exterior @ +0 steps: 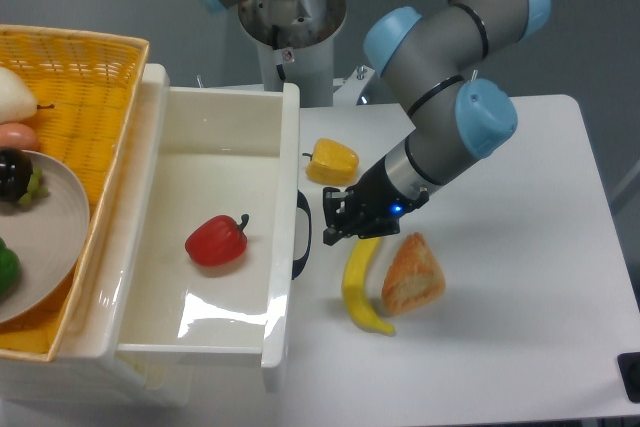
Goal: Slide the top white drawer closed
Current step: 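Lower the gripper against the drawer front beside its black handle, then push the drawer front with the gripper into the cabinet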
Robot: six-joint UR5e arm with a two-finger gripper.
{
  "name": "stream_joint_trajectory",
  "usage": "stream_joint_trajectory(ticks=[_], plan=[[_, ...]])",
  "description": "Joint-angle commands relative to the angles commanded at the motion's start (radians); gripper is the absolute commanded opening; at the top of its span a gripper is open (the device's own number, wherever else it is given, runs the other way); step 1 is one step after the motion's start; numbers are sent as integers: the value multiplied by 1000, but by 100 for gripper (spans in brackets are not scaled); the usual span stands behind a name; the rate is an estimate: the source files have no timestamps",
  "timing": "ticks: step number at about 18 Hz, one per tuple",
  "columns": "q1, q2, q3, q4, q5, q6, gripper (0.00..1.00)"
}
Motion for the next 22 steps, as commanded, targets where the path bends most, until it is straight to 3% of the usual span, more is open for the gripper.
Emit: stream_joint_trajectory(ticks=[5,22], plan=[[3,25,-5,-29,-15,0,0],[-25,55,-8,-45,-34,-3,0]])
